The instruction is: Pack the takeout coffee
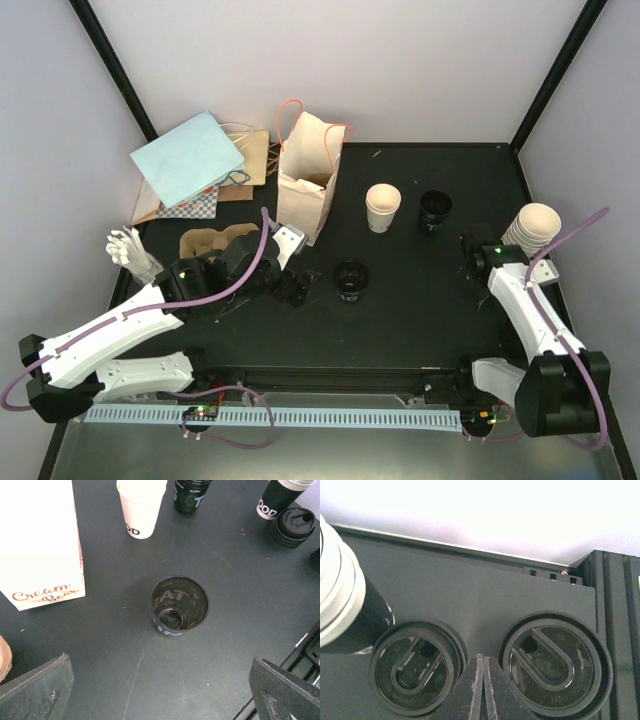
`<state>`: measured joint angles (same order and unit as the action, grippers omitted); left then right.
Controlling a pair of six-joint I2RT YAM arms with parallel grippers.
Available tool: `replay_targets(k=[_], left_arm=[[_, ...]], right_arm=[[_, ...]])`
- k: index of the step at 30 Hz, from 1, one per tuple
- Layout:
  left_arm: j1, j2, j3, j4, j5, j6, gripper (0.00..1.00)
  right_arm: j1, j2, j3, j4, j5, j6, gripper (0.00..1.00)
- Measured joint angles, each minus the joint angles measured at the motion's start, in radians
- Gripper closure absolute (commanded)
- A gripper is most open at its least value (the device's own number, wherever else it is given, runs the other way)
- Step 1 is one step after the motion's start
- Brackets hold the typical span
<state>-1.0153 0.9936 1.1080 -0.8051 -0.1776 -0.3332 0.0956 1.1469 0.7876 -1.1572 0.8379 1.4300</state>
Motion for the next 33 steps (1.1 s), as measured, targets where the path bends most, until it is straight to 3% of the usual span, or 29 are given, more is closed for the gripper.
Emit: replay_targets(k=[11,22,33], left_arm=[[0.0,0.0,0.0,-0.001,0.0,0.0,0.01],[0.0,0.0,0.0,-0.002,0.0,0.0,0.01],[0.0,0.0,0.0,-0.002,0.0,0.0,0.01]], right_arm=[[-0.189,-0.079,-0.021,0.129,-0.055,-0.093,0.99],[-0.409,-0.248,-0.154,0.396,-0.307,-0.302,0.99],[-0.703,-0.108,-0.111,0.508,-0.576,-0.411,0.99]])
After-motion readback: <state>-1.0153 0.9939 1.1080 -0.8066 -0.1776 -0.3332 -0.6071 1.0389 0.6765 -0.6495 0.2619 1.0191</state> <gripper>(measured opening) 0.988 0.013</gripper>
